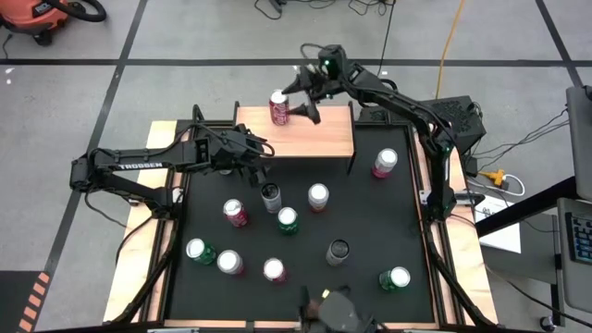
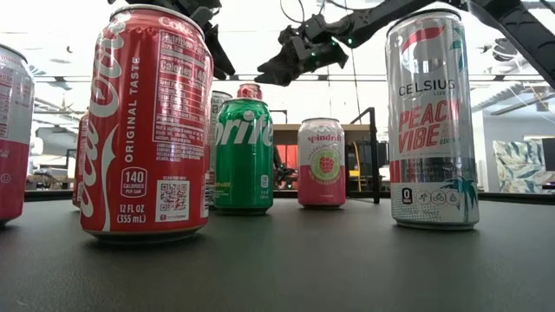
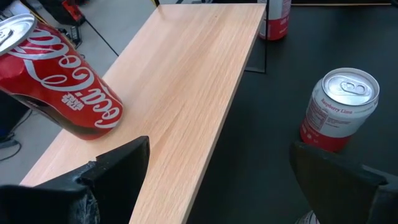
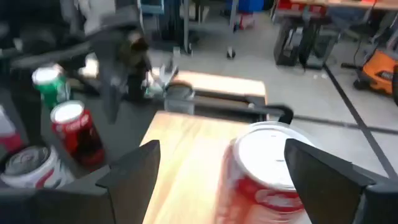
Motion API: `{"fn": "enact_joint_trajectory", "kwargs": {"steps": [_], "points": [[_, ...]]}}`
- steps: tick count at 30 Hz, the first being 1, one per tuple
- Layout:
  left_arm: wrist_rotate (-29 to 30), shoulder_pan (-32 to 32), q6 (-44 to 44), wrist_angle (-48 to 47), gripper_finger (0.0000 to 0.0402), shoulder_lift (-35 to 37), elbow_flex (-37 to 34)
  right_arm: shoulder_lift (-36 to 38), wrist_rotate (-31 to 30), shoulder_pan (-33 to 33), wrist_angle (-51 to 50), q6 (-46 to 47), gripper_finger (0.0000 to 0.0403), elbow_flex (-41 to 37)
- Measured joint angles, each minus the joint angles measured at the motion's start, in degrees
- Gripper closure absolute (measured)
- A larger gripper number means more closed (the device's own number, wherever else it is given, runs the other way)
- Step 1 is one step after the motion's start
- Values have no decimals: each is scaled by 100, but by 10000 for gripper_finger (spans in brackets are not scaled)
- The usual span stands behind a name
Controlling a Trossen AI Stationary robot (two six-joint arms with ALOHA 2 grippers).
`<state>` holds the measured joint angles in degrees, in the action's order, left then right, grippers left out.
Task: Place canned beverage on shelf
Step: Put the top right red soda can on the shelf
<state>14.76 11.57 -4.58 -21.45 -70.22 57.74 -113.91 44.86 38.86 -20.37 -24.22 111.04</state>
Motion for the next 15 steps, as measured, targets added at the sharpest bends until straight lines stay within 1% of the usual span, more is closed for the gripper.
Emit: {"fn": "enact_joint_trajectory", "kwargs": {"steps": [3,7,9,11,13,15], "points": [[0,0,-2,-2,20,0,0,98,-33,-254,-568,-319,85,2],[9,-9,-2,-4,20,0,0,40,-93,-582,-1134,-563,104,-27],[12,-9,-21,-13,20,0,0,35,-241,-732,-1093,-599,115,-147],[26,-9,-22,-22,20,0,0,40,-538,-846,-947,-593,126,-271],[35,-9,-23,-35,20,0,0,42,-869,-922,-663,-417,137,-478],[35,-9,-22,-33,20,0,0,42,-1053,-950,-320,-243,148,-737]]}}
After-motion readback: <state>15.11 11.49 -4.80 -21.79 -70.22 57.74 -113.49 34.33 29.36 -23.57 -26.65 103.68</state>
